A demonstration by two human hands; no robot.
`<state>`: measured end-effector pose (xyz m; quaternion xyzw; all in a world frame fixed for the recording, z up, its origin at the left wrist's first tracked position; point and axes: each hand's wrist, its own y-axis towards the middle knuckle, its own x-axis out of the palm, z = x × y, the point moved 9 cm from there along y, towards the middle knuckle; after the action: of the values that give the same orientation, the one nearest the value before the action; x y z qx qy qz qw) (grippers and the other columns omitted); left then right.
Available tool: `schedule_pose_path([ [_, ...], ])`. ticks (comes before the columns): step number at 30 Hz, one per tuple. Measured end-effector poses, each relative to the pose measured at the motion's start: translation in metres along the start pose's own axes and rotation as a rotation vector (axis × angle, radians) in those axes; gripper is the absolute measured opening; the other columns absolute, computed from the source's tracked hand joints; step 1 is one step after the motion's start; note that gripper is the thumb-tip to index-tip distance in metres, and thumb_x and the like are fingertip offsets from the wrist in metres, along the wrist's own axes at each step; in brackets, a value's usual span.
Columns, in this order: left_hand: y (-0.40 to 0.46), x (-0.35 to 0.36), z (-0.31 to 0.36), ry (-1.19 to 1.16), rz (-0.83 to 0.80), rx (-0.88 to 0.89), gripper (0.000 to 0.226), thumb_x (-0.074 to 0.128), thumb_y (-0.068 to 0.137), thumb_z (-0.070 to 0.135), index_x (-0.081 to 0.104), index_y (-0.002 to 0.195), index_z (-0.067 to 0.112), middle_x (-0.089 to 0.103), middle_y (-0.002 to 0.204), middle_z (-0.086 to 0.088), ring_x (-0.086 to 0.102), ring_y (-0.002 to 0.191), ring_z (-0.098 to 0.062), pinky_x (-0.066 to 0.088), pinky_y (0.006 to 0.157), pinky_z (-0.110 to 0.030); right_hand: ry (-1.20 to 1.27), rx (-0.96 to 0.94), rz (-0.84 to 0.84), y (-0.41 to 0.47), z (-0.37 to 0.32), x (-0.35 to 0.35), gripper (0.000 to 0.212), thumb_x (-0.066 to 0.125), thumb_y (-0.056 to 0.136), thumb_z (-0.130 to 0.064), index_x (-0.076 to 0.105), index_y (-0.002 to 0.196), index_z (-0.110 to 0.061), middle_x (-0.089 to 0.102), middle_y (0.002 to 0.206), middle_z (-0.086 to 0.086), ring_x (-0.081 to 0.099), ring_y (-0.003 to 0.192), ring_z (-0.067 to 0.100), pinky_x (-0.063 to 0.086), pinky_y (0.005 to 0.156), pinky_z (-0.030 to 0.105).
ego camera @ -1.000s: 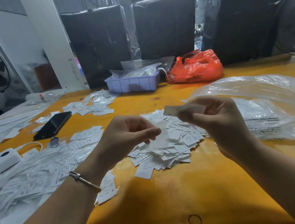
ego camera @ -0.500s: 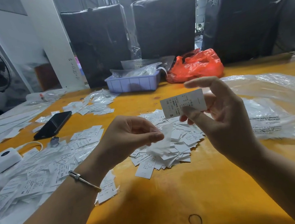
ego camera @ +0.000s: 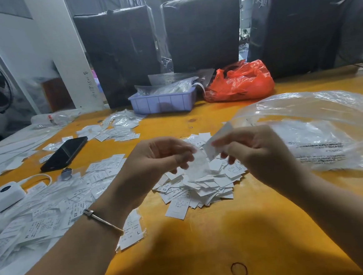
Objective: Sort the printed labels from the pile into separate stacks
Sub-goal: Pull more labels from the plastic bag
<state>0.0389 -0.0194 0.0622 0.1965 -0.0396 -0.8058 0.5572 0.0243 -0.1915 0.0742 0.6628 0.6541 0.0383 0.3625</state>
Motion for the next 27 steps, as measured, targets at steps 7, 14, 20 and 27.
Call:
schedule_pose_path([
  [7, 0.001, -0.001, -0.004, -0.211, -0.011, -0.076, 0.006, 0.073, 0.072, 0.011, 0.071, 0.070, 0.016, 0.073, 0.087, -0.011, 0.072, 0.085, -0.023, 0.057, 0.072, -0.026, 0.297, 0.094, -0.391, -0.013, 0.003, 0.049, 0.037, 0.071, 0.067, -0.047, 0.077, 0.085, -0.015, 0.073, 0.078, 0.006, 0.066, 0.070, 0.016, 0.053, 0.066, 0.026],
  [14, 0.001, 0.008, -0.013, 0.139, -0.118, -0.119, 0.013, 0.080, 0.070, 0.027, 0.073, 0.072, 0.017, 0.063, 0.072, -0.011, 0.057, 0.068, -0.011, 0.047, 0.060, -0.017, 0.335, 0.018, -0.184, -0.005, 0.000, 0.025, 0.011, 0.069, 0.082, -0.011, 0.072, 0.082, 0.000, 0.070, 0.070, 0.014, 0.063, 0.059, 0.018, 0.051, 0.055, 0.022],
  [20, -0.006, 0.027, -0.016, 0.210, -0.284, -0.154, 0.025, 0.077, 0.074, 0.029, 0.076, 0.086, 0.006, 0.073, 0.075, -0.005, 0.066, 0.065, -0.012, 0.047, 0.057, -0.015, -0.081, -0.112, -0.185, -0.008, -0.007, 0.029, 0.010, 0.073, 0.078, -0.008, 0.072, 0.069, -0.008, 0.065, 0.059, 0.006, 0.060, 0.057, 0.024, 0.049, 0.055, 0.043],
  [27, -0.001, 0.017, -0.011, 0.185, -0.172, -0.068, 0.025, 0.072, 0.076, 0.027, 0.075, 0.087, 0.004, 0.076, 0.078, -0.011, 0.072, 0.066, -0.025, 0.053, 0.058, -0.023, 0.030, -0.147, 0.017, -0.003, -0.014, 0.001, 0.005, 0.070, 0.084, -0.008, 0.075, 0.085, -0.006, 0.071, 0.070, 0.004, 0.066, 0.060, 0.016, 0.054, 0.060, 0.043],
])
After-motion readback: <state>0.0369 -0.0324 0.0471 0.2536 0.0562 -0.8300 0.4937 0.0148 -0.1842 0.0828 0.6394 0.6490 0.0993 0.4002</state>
